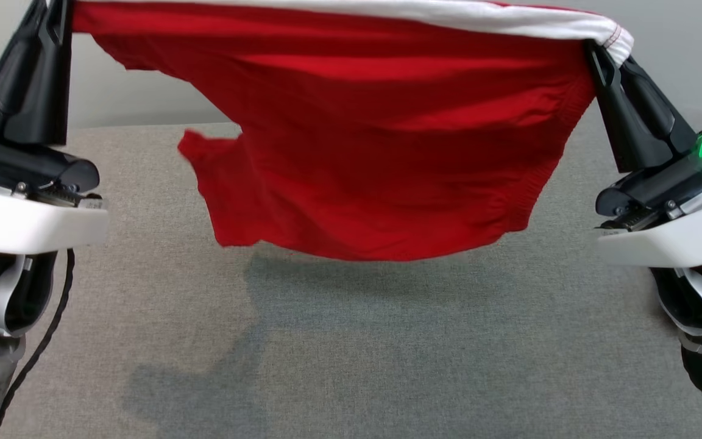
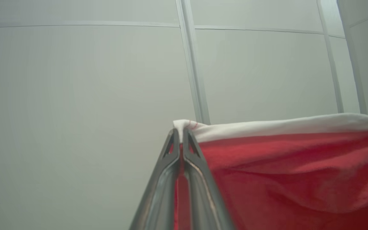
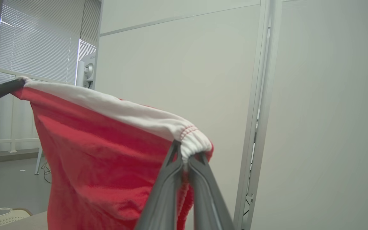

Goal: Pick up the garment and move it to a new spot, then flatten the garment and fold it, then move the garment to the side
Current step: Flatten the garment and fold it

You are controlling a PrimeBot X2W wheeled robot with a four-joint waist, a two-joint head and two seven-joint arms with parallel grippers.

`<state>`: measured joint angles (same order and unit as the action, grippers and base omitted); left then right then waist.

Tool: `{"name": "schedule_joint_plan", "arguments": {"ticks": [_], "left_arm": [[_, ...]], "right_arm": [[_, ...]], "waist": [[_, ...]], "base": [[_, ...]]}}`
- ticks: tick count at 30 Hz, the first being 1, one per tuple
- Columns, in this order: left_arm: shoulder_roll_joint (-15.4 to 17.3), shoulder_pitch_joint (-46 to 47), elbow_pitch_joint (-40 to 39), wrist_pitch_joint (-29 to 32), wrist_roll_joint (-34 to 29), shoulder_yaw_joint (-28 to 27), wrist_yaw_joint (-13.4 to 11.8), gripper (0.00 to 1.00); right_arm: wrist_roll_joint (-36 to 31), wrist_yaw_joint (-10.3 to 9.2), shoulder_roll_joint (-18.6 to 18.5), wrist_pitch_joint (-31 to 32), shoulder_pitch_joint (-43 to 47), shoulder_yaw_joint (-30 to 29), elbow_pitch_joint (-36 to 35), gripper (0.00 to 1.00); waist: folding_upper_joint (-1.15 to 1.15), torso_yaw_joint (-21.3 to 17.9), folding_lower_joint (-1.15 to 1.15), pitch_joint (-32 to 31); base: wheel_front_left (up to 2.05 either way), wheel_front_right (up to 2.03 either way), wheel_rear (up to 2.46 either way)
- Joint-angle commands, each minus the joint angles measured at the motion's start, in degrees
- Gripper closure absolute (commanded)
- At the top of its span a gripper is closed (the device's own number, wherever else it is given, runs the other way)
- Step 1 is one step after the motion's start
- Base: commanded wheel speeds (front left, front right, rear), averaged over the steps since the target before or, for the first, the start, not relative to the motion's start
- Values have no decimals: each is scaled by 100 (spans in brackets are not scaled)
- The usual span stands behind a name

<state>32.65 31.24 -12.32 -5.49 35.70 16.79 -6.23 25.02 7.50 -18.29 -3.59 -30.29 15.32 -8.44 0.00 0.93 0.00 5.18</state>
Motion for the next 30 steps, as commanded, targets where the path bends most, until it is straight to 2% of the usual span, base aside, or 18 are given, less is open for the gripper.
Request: {"name": "schedule_joint_plan", "arguments": {"ticks": [1, 8, 16, 23, 24, 26, 27, 28, 30], "left_arm": [[10, 128, -21, 37, -36, 3, -44, 100], [-58, 394, 47, 81, -68, 98, -13, 100], [-227, 851, 599, -139, -71, 215, 217, 100], [-643, 2008, 1932, -703, -169, 350, 773, 100], [-643, 2008, 1932, -703, -169, 350, 773, 100], [-813, 2411, 2387, -810, -202, 389, 917, 100], [-978, 2799, 2883, -878, -267, 433, 1034, 100], [-978, 2799, 2883, -878, -267, 433, 1034, 100], [-1155, 3164, 3381, -917, -323, 495, 1137, 100]], "right_arm": [[53, 0, -39, -11, -96, -13, 12, 100], [213, 0, -4, -39, -328, 74, 191, 100], [465, 0, -3, -135, -908, 276, 665, 100], [919, 0, 237, -493, -2378, 692, 1888, 100], [919, 0, 237, -493, -2378, 692, 1888, 100], [1040, 0, 332, -646, -2849, 823, 2320, 100], [1139, 0, 405, -793, -3297, 919, 2792, 100], [1139, 0, 405, -793, -3297, 919, 2792, 100], [1263, 0, 536, -909, -3712, 979, 3325, 100]], "waist": [[0, -14, 0, -18], [0, -98, 0, 122], [0, -118, 0, 567], [0, -125, 0, 1309], [0, -125, 0, 1309], [0, -107, 0, 1465], [0, -81, 0, 1590], [0, -81, 0, 1590], [0, -63, 0, 1679]], "base": [[0, 0, 0], [0, 0, 0], [0, 0, 0], [0, 0, 0], [0, 0, 0], [0, 0, 0], [0, 0, 0], [0, 0, 0], [0, 0, 0]]}}
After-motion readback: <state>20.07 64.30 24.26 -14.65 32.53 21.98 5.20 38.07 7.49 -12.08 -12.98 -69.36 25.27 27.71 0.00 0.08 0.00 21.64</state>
